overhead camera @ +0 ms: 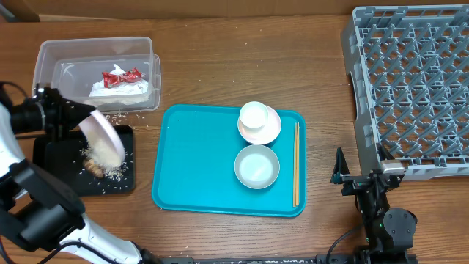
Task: Sort waste into correct bins and load items into the dishwasher
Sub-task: 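Tilt the plate over the black tray to dump rice and scraps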
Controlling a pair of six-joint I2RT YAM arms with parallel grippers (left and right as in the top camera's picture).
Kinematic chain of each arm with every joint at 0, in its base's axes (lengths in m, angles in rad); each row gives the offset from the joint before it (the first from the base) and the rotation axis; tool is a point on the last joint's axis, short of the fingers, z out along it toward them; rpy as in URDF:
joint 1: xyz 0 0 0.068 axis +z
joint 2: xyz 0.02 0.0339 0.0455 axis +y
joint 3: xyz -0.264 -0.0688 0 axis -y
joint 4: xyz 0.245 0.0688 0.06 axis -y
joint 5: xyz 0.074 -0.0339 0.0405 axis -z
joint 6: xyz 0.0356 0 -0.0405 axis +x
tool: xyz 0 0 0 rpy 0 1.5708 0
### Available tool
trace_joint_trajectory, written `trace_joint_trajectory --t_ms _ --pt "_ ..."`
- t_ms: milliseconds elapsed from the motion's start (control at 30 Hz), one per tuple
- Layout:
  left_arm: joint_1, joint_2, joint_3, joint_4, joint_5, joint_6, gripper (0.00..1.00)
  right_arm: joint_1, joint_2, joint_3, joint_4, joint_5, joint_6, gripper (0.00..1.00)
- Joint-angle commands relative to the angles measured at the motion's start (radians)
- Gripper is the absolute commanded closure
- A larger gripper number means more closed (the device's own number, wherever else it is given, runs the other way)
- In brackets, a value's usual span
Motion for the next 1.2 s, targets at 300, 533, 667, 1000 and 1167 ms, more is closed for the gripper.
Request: trace_joint_trajectory --t_ms 300,533,667,1000,1167 --pt "0.098 0.007 0.024 -0.083 0.143 0.085 0.96 -0.004 -0.009 -0.01 0.006 0.009 -0.006 0.0" --pt "0.158 0.007 0.023 -0.17 0.237 0.161 0.96 -0.004 -0.009 -0.01 0.006 0.009 -0.006 0.0" --pt "0.192 0.007 0.023 -0.185 0.267 0.191 0.96 -0.004 -0.009 -0.01 0.006 0.009 -0.006 0.0" --pt "0.253 0.007 0.023 -0.217 0.254 0.303 0.96 -0.004 -0.009 -0.01 0.006 0.009 -0.006 0.0" --pt "0.245 -0.003 0.021 -0.239 0.244 0.303 0.96 -0.004 -0.009 -0.01 0.006 0.01 -0.006 0.0"
